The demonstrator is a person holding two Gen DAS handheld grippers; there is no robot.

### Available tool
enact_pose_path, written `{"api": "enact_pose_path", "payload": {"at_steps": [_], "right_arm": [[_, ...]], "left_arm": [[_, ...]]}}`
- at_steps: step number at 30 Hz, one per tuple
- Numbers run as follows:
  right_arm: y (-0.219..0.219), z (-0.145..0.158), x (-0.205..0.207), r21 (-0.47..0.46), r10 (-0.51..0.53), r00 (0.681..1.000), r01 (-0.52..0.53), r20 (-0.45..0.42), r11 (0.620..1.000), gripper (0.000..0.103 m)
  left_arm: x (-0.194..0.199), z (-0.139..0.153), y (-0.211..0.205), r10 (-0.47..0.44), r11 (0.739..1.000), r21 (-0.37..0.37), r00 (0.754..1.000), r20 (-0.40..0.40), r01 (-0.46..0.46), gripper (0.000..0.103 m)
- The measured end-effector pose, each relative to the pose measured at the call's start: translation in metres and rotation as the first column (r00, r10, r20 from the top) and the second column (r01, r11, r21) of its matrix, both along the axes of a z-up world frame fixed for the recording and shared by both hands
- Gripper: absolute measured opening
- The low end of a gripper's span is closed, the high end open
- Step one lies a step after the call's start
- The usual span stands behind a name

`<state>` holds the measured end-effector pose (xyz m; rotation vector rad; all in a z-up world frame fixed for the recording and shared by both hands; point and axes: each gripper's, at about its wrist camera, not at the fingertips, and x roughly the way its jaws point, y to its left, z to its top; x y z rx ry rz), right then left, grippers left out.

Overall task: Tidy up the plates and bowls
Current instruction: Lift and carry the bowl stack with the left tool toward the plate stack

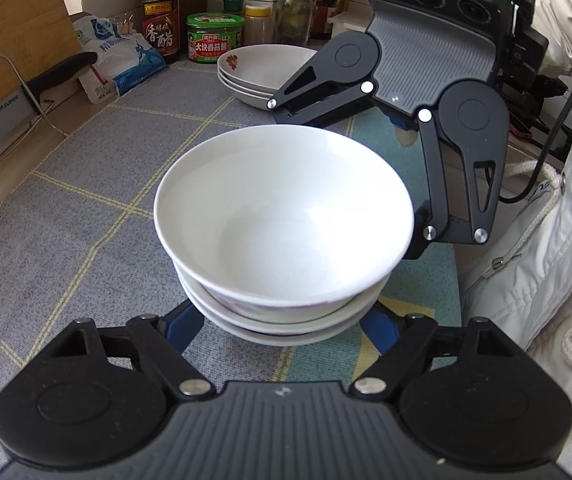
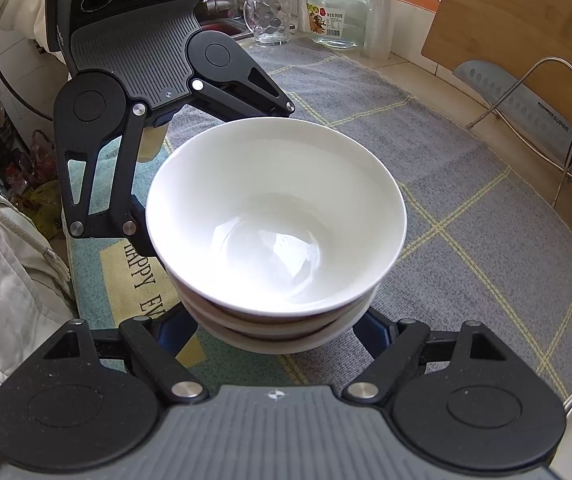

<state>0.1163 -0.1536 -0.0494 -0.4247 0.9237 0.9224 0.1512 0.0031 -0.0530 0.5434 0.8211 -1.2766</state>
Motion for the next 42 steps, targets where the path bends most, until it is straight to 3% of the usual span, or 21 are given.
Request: {"api": "enact_pose_path", "payload": {"at_steps": [11, 20, 42], "right_arm": [[-0.010, 0.012, -0.003, -0.007, -0.007, 1.000, 0.007, 0.018, 1.000, 0.087], [-0.048, 0.030, -0.006, -0.011, -0.018, 0.999, 0.019, 0.051, 1.000, 0.087], [-0.202, 0.049, 0.005, -0.073, -0.145, 0.984, 0.153, 0.106, 0.985, 0.087]], "left_arm": [[-0.004, 0.015, -0.011, 0.006, 1.000, -0.003, 0.999, 0.031, -0.006, 0.084], [0.003, 0.028, -0.042, 0.008, 1.000, -0.019, 0.998, 0.059, -0.007, 0.084], [0.028, 0.034, -0.199, -0.103, 0.990, -0.085, 0.987, 0.127, 0.114, 0.084]]}}
